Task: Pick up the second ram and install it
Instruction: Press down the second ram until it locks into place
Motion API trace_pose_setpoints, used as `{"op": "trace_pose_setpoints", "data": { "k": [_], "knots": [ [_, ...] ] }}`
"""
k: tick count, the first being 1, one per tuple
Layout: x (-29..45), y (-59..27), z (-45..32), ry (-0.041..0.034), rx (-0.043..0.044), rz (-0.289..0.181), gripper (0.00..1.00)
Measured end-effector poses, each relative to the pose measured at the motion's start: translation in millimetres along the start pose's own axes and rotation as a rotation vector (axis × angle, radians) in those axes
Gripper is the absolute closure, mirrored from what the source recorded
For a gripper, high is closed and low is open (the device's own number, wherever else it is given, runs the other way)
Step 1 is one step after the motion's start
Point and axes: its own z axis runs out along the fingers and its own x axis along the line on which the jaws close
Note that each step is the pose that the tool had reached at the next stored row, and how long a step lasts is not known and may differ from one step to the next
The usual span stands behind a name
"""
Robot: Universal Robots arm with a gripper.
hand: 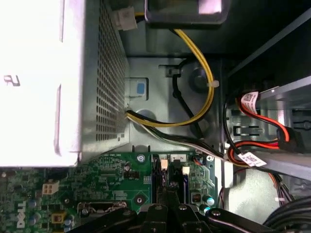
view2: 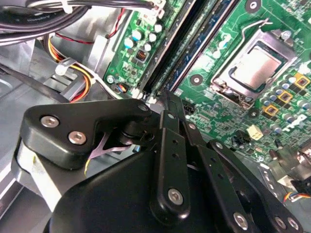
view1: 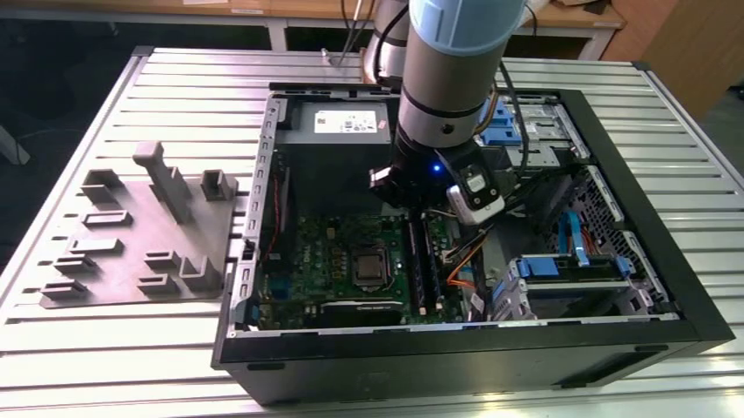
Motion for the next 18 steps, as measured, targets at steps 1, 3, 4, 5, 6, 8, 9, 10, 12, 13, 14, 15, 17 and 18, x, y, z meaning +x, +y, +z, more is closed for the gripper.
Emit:
{"op": "trace_pose_setpoints", "data": {
  "k": [1,3,4,5,6,8,9,10,12,13,14,15,17,18],
  "knots": [
    [0.0,0.1,0.8,0.0000,0.0000,0.000,0.90],
    [0.1,0.1,1.7,0.0000,0.0005,0.000,0.90],
    [0.1,0.1,2.5,-0.0001,0.0003,0.000,0.90],
    [0.1,0.0,3.8,0.0000,0.0004,0.000,0.90],
    [0.2,0.0,5.1,-0.0001,0.0003,0.000,0.90],
    [0.2,0.0,5.4,0.0000,0.0005,0.000,0.90],
    [0.2,0.0,5.5,0.0000,0.0006,0.000,0.90],
    [0.2,0.0,5.7,0.0000,0.0005,0.000,0.90],
    [0.2,-0.1,7.5,-0.0001,0.0002,0.000,0.90],
    [0.3,-0.2,7.6,-0.0001,0.0004,0.000,0.90],
    [0.3,-0.2,7.6,0.0000,0.0004,0.000,0.90],
    [0.3,-0.2,7.6,0.0000,0.0006,0.000,0.90],
    [0.3,-0.2,8.0,-0.0001,0.0003,0.000,0.90],
    [0.3,-0.2,8.6,0.0000,0.0005,0.000,0.90]
  ]
}}
